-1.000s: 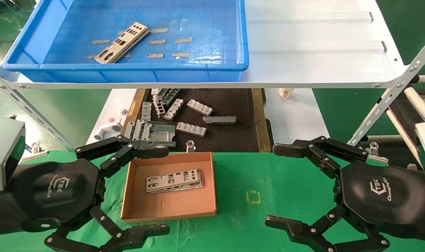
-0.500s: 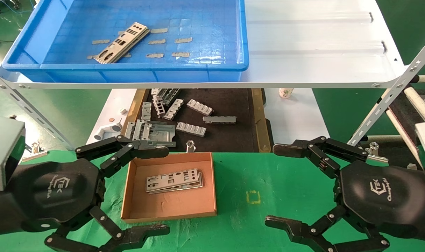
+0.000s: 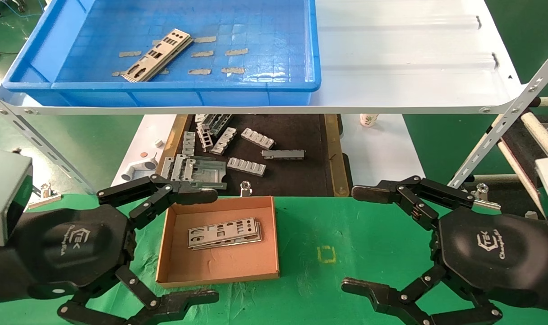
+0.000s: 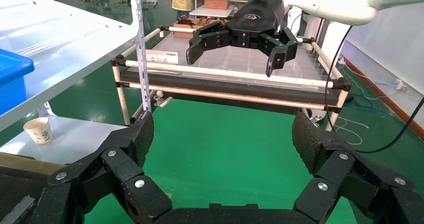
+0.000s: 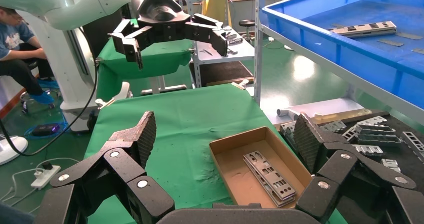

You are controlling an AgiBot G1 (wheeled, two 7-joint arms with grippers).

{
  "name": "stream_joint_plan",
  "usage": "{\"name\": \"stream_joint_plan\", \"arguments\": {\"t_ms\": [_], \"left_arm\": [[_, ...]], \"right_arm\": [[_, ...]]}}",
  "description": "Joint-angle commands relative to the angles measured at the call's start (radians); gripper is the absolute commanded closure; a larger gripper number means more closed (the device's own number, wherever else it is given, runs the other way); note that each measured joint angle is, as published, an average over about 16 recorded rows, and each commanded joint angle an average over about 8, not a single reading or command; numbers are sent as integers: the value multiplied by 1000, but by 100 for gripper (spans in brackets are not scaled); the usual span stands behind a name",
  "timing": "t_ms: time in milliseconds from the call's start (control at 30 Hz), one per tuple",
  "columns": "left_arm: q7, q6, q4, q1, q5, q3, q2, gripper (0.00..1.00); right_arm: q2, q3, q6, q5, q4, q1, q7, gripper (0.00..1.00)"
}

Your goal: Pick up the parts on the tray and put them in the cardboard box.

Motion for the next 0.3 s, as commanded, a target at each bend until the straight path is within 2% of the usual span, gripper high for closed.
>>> {"name": "stream_joint_plan", "arguments": {"t_ms": [33,300], "left_arm": [[0,0,0,0,0,0,0,0],[0,0,0,0,0,0,0,0]], "right_arm": [[0,0,0,0,0,0,0,0],[0,0,0,0,0,0,0,0]]}}
